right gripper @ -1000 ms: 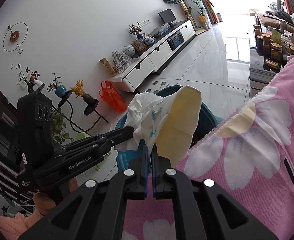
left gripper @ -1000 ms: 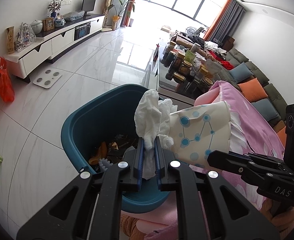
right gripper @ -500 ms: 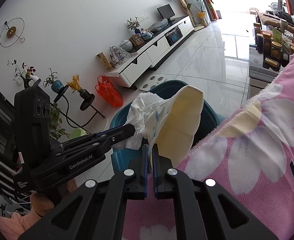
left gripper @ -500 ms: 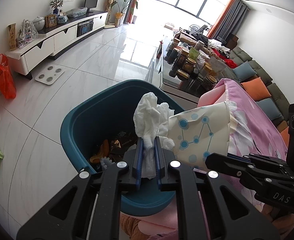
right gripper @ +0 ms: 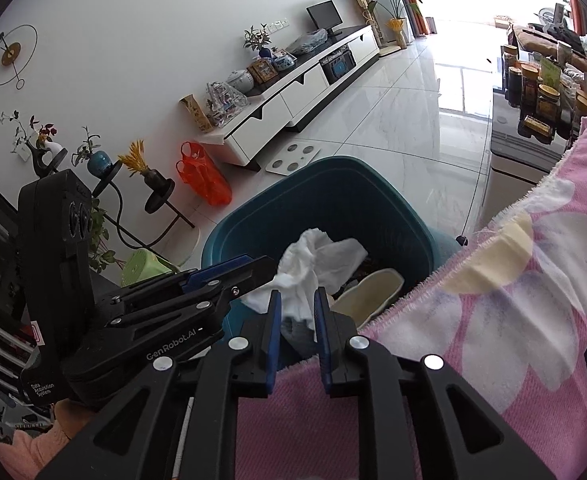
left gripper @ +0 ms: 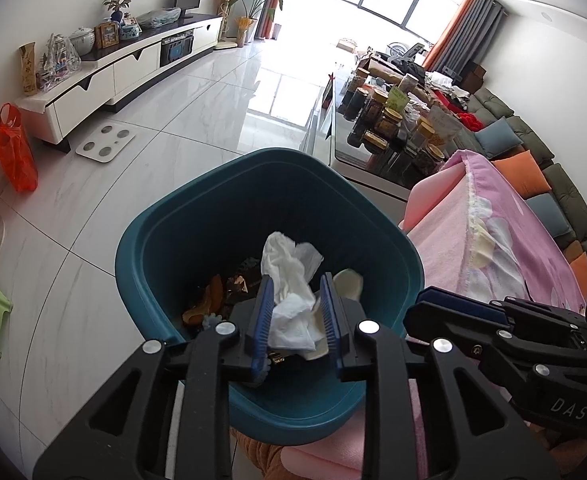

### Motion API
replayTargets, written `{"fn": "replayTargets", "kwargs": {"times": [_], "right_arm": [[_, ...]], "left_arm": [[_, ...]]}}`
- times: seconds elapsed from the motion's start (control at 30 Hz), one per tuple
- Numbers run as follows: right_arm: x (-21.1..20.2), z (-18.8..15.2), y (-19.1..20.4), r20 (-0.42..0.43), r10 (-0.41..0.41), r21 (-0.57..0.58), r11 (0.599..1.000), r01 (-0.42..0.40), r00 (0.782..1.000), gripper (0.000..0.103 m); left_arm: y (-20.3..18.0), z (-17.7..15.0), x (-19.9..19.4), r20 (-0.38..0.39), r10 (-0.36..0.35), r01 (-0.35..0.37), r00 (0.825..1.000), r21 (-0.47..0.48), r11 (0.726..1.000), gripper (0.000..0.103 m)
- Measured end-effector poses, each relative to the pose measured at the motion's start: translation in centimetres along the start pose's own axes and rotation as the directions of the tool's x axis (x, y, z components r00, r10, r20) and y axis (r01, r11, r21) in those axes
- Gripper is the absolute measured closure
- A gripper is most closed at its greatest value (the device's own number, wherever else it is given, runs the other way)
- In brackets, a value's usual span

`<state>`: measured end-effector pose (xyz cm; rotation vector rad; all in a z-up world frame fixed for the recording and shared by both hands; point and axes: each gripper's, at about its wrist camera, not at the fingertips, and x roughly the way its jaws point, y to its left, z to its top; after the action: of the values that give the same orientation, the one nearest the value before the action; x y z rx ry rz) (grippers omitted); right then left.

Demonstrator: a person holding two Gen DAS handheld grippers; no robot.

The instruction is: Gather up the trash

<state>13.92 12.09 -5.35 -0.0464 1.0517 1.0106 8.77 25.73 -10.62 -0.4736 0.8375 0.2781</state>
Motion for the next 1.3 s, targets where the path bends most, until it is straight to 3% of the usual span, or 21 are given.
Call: {"fn": "replayTargets", "kwargs": {"times": [0.13,0.2,0.3,0.37,0.43,0.5,0.63,0.8,0.93,1.13,1.27,1.3], "right_arm": [[-0.7,-0.3,-0.5,0.019,0.006,0.015,1.0,-0.007,1.0,0.078],[-1.5,-0.6,-0.7,0.041,0.007,0.021,1.0,-0.007,0.999,0.073],[-3.6,-1.5,-0.7,0.095,-0.009,0.009,1.0,0.008,0.995,0.056],[-5.2,-2.2,-0.9,0.136,-0.018,0.007,1.0,0.017,0.99,0.038],[-6.9,-3.2,-1.1,0.181,-0.037,0.01,0.999,0.036,0.983,0.035],[-8.6,-4.3,-1.5,0.218,-0.059,0.017,0.998,0.057,0.974,0.031],[-12.1,-7.2,-1.8,0.302,-0.146,0.03,0.989,0.143,0.942,0.019],[-16.2,-11.2,-1.9,0.405,-0.278,0.055,0.958,0.28,0.871,0.008],[-19.0,-14.6,-2.7,0.462,-0.378,0.123,0.923,0.365,0.802,0.007],[-22.7,-19.0,-3.7,0.516,-0.542,0.241,0.835,0.495,0.663,0.007],[-24.7,-21.3,-3.9,0.55,-0.622,0.315,0.773,0.55,0.558,0.007],[-25.1,-21.7,-4.1,0.552,-0.631,0.328,0.765,0.554,0.545,0.007]], "left_arm": [[0.4,-0.2,-0.1,0.007,0.002,-0.002,1.0,-0.005,1.0,0.062],[0.5,-0.3,-0.8,0.033,0.005,-0.005,0.999,0.002,1.0,0.05],[0.4,-0.7,-2.5,0.094,0.01,-0.011,0.995,0.012,1.0,0.037],[0.3,-1.1,-3.9,0.135,0.004,-0.008,0.991,0.029,1.0,0.029],[0.0,-1.7,-5.5,0.181,-0.006,-0.003,0.983,0.049,0.999,0.02],[-0.5,-2.3,-7.1,0.226,-0.013,-0.003,0.974,0.07,0.998,0.006],[-2.5,-4.1,-10.5,0.313,-0.034,-0.005,0.949,0.123,0.992,0.006],[-6.4,-6.5,-13.3,0.394,-0.076,-0.002,0.916,0.192,0.981,0.006],[-9.8,-8.3,-14.7,0.421,-0.126,0.02,0.898,0.248,0.968,0.006],[-14.7,-10.8,-15.6,0.437,-0.21,0.055,0.875,0.339,0.939,0.006],[-17.9,-12.4,-16.3,0.478,-0.243,0.041,0.844,0.395,0.918,0.006],[-18.5,-12.8,-16.4,0.485,-0.25,0.037,0.838,0.406,0.913,0.006]]}}
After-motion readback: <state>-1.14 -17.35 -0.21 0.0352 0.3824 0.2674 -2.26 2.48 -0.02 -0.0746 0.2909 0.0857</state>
